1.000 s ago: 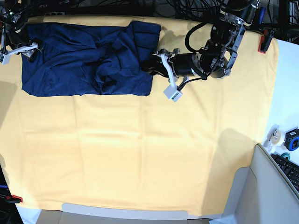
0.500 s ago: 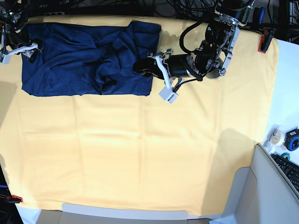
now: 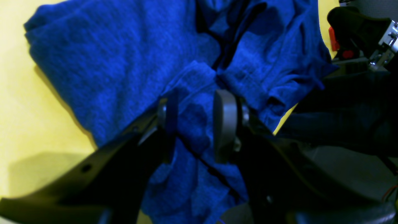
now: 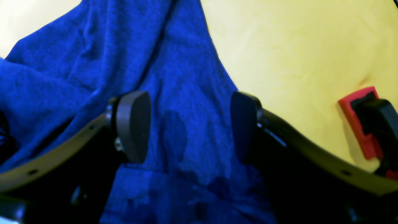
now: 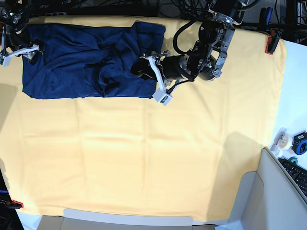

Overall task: Fold the T-shirt properly
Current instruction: 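Press and smooth the folded end with the left gripper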

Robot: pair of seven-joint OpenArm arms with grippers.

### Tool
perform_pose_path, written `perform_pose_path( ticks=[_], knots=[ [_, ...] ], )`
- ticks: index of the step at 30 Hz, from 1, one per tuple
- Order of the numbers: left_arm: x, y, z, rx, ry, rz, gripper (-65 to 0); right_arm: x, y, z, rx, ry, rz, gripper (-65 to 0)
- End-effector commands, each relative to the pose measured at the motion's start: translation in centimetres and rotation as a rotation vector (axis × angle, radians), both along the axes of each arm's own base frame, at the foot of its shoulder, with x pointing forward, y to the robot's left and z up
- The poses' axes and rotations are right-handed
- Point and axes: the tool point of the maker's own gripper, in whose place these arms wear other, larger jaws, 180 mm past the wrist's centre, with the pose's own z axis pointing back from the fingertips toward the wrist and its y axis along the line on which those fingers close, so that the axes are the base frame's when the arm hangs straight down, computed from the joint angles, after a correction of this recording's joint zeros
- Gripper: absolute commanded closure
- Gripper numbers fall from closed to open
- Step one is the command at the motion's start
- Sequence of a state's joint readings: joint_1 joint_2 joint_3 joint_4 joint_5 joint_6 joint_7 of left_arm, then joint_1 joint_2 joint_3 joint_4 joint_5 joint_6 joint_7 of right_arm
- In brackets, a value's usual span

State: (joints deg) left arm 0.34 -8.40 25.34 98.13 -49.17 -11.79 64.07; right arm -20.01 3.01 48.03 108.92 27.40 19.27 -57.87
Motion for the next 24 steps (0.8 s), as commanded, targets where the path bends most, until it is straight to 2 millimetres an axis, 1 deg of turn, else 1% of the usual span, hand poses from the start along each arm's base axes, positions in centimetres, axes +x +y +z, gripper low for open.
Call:
perform_pose_path(
  ticks=[1, 4, 11, 24],
  knots=[
    [0.8, -0.3, 1.3, -0.027, -0.042, 0.004, -19.1, 0.6, -0.4, 1.2, -0.028, -0.04, 0.01, -39.4],
    [1.0, -0.1, 1.3, -0.022, -0.045, 0.006, -19.0, 0.6, -0.4, 1.2, -0.028, -0.04, 0.01, -39.4],
    [1.2, 1.3, 0.7, 0.014, -0.049, 0.011, -19.0, 0.6, -0.4, 1.2, -0.028, -0.04, 0.01, -39.4],
    [1.3, 1.5, 0.8, 0.014, -0.053, 0.015, -18.9, 0.6, -0.4, 1.2, -0.028, -0.04, 0.01, -39.4]
  ],
)
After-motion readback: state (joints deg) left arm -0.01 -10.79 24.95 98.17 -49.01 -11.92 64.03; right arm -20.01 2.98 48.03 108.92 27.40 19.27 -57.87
